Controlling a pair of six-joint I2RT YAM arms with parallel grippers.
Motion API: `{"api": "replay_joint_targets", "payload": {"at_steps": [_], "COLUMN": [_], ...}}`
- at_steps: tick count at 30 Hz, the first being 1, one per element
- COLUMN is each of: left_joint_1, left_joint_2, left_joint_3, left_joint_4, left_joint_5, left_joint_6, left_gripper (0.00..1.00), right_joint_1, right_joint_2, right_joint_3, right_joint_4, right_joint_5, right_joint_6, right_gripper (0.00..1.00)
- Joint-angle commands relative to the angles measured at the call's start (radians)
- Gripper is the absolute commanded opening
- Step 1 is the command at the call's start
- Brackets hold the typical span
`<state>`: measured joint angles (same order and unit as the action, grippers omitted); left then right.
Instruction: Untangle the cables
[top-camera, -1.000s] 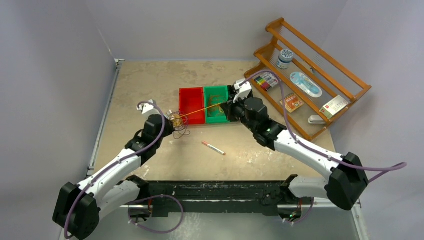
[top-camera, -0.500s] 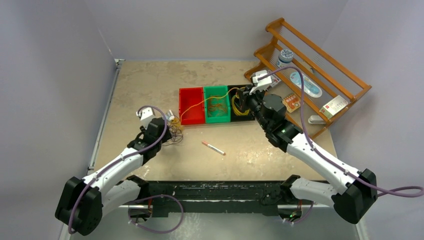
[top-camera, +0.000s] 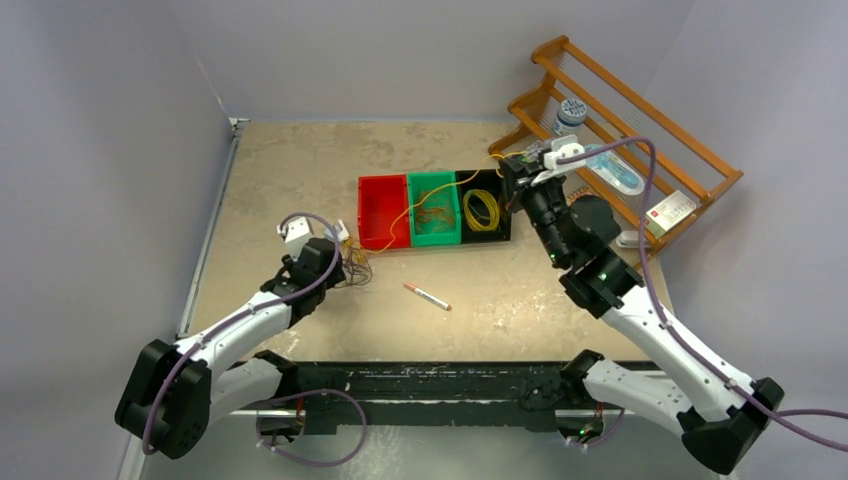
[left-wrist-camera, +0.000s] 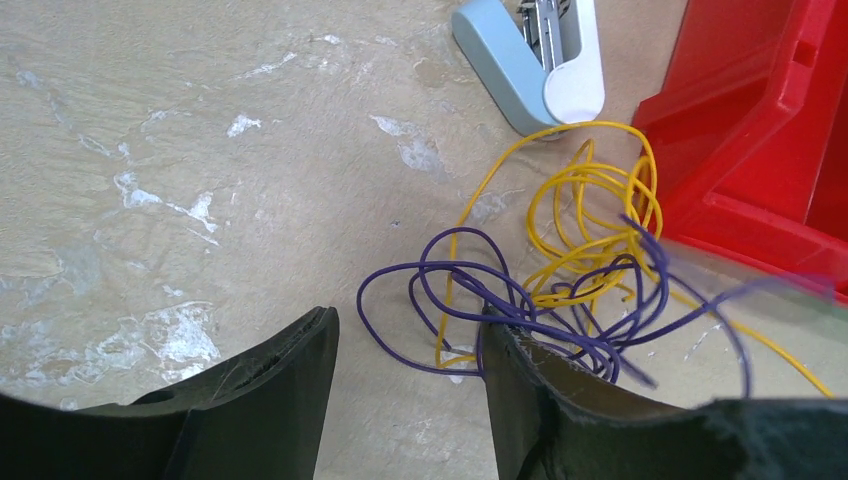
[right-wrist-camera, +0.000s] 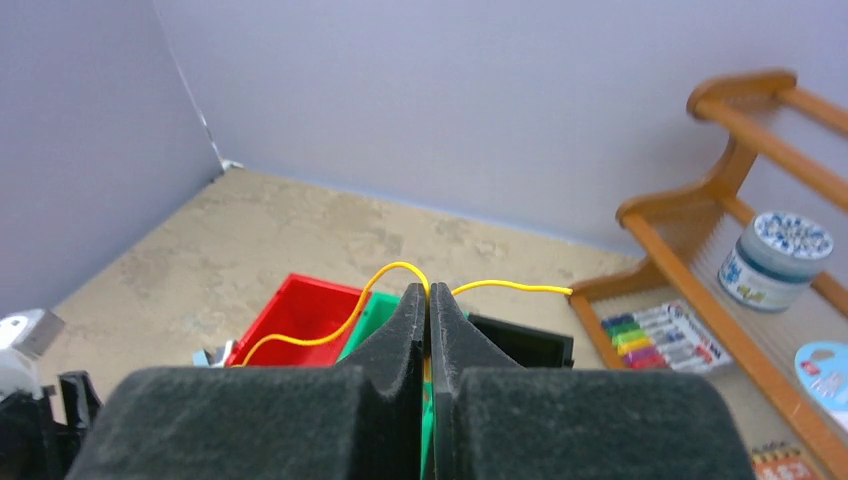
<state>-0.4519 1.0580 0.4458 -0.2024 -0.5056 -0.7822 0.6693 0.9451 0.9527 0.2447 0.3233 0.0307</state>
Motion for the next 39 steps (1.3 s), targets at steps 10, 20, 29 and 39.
{"api": "replay_joint_targets", "payload": {"at_steps": [10,20,29,39], "left_joint_1": [0.003,0.004,0.016,0.032], "left_joint_2": [0.138,0.354,0.381,0.363], "left_joint_3": [0.051,0.054,0.048,0.028], "left_joint_4": [0.142,0.343,0.35,0.343], "left_joint_5": [0.001,0.037,0.013,-0.004], "left_joint_6": [0.019,-0.017,-0.022,-0.025], "left_gripper": [0.55,0.36,0.1,0.0], "right_joint_1": [0.003,0.004,0.003,0.003], "right_joint_2": [-0.101,-0.17,-0.25,-0.328], "right_joint_3": [0.092,0.151,0.2,0.266], "right_joint_4": [0.057,0.032,0.034,0.075], "right_joint_5": [-0.119,-0.068,0.068,0.207], "right_joint_6": [-0.084,-0.14,-0.258,-0.399], "right_gripper": [0.0,0.0,0.0,0.0]}}
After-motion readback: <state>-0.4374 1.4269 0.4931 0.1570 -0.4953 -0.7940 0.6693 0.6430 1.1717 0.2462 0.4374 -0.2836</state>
